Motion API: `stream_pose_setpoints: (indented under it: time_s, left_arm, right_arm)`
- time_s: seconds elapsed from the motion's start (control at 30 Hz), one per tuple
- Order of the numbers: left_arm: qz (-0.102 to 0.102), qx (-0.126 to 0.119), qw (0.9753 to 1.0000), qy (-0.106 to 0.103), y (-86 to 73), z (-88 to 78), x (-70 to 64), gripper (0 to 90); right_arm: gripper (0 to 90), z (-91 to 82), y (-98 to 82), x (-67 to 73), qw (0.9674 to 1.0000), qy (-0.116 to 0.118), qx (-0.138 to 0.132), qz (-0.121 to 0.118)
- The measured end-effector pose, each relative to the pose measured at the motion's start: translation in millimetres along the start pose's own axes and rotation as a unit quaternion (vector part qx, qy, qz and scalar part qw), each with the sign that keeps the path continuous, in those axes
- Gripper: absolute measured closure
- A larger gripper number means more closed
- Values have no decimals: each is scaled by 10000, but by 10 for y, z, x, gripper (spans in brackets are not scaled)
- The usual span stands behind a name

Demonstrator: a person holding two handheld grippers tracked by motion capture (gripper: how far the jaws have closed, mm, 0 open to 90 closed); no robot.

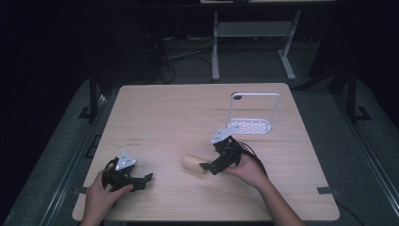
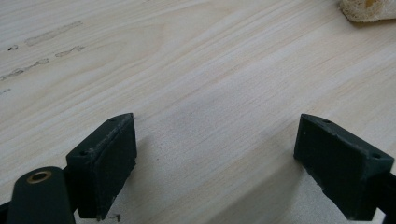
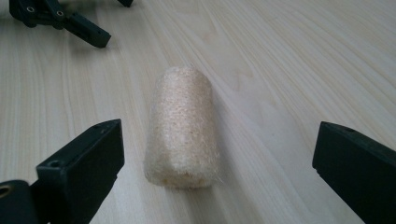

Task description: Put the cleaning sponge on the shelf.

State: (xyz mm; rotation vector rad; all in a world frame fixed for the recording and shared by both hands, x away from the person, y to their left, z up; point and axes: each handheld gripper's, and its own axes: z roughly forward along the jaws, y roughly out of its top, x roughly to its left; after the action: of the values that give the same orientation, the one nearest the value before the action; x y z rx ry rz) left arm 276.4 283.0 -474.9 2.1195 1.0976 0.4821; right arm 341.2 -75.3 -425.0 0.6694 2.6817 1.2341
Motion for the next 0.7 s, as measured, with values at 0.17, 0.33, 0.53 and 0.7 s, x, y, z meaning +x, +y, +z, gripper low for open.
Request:
stream_pose_setpoints:
  time_s: [0.17,0.33,0.53,0.7]
  left_arm:
    - [-6,1,10000,-5,0,0,0,126]
    - [-7,1,10000,-5,0,0,0,126]
    - [-10,-3,10000,-5,0,1,-1,126]
    - [-9,-1,10000,-5,0,0,0,126]
  right_arm:
    - [19,46,39,9,10000,54,18,-5]
    - [19,107,88,13,9999,115,15,-47]
    - [19,172,115,26,9998,151,57,-98]
    - [41,235,141,44,9996,212,112,-118]
